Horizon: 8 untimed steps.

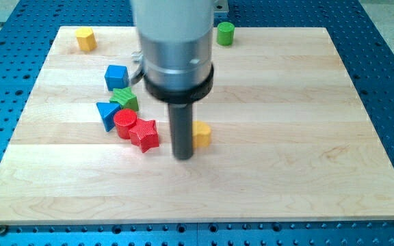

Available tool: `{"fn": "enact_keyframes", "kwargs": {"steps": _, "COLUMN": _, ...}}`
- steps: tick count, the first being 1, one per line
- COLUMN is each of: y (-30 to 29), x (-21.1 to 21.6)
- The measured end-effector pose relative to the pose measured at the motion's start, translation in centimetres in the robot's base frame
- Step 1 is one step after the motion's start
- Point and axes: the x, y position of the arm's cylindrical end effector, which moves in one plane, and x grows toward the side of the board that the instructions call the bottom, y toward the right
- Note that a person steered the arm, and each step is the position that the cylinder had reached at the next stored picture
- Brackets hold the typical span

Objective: Place the heart at the top right corner of the board

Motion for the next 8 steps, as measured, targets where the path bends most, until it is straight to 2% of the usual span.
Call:
{"fn": "enact_keyframes", "kwargs": {"steps": 1, "y": 5.5, "x": -4.0}}
{"fn": "enact_keyframes", "kwargs": {"steps": 3, "y": 15.1, "x": -7.1}}
{"fn": "enact_keyframes", "kwargs": {"steps": 4, "y": 16.8, "x": -9.2}}
{"fn": "enact_keyframes", "kwargs": {"steps": 6, "y": 16.7, "x": -18.2}}
{"fn": "enact_keyframes", "kwargs": {"steps": 8, "y": 12.6, "x": -17.4}}
